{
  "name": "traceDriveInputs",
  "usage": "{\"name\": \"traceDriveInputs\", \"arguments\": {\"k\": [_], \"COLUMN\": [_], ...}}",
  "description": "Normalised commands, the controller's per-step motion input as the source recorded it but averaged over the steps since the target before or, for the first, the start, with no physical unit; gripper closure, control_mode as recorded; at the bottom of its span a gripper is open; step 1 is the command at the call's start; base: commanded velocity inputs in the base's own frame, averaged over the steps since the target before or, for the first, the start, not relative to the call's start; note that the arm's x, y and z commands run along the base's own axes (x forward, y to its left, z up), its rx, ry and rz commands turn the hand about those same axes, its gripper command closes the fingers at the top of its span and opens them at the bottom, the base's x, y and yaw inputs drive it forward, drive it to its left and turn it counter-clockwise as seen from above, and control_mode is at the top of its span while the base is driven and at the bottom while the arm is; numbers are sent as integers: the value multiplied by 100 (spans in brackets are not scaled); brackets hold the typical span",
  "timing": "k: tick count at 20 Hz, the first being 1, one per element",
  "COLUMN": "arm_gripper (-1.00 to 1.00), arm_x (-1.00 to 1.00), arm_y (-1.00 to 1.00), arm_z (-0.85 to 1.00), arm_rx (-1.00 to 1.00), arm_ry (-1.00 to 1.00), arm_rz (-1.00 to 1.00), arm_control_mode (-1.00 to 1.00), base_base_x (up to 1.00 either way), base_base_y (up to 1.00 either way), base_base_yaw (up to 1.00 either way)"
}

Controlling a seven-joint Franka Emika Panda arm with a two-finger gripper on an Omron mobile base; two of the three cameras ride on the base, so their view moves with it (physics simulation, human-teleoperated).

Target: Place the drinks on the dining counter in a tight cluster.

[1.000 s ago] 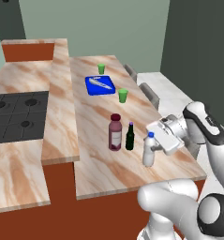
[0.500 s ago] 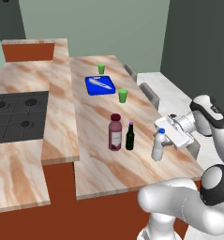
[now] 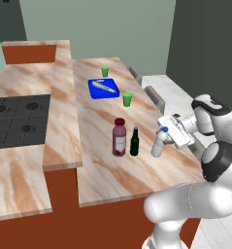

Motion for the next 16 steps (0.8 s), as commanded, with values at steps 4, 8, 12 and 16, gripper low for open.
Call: {"name": "traceDriveInputs", "arguments": {"k": [4,8,12,16], "arm_gripper": [100,100,100,100], "arm_x": [42,42,39,24], "arm_y": [-10,-4,-2,-1], "arm_z": [-16,-14,-20,-28], "arm_rx": [0,-2,0,0], "arm_ry": [-2,0,0,0], "arm_rz": [0,0,0,0], "arm_control_mode": [-100,-100,-100,-100], "base_base_x": [0,0,0,0], "base_base_y": [0,0,0,0], "base_base_yaw": [0,0,0,0]}}
